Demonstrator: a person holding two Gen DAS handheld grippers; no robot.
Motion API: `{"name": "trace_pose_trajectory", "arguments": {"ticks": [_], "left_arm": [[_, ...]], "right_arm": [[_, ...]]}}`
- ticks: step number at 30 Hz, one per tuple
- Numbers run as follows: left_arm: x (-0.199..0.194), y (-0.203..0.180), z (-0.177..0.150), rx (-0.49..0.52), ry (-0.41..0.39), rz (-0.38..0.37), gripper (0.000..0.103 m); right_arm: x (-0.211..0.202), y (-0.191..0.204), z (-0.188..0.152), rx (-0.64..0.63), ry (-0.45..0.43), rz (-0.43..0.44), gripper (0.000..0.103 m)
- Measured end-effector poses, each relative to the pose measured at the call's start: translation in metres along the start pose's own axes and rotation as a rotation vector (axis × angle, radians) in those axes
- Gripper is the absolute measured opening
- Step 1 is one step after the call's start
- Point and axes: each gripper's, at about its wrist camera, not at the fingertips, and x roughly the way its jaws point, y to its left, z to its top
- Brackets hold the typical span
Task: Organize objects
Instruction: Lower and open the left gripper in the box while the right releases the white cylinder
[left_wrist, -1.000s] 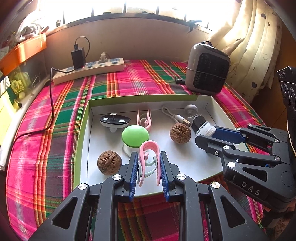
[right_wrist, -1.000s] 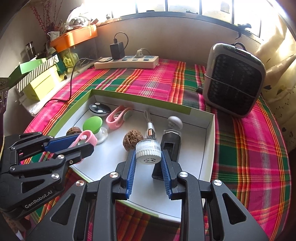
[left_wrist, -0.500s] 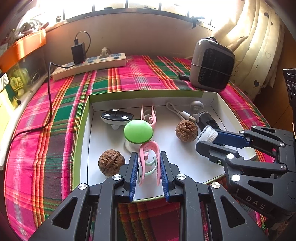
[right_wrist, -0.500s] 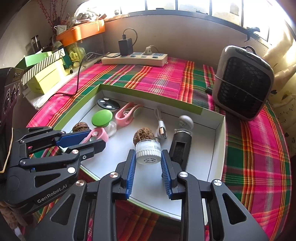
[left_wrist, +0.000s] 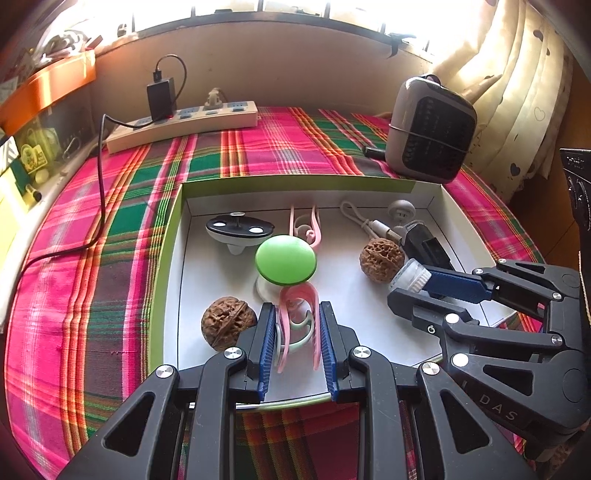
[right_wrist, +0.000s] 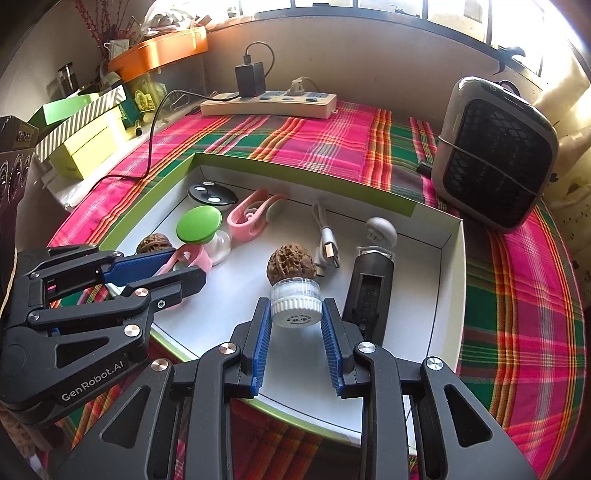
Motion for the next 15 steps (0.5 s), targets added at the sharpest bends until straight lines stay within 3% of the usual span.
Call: {"name": "trace_pose_trajectory", "arguments": {"ticks": [15], "left_arm": [[0.0004,0.0002,-0.0006,-0.007,0.006,-0.005,0.022]], "right_arm": [[0.0032,0.0024,0.002,-0.002,0.005,-0.007,0.029]]}}
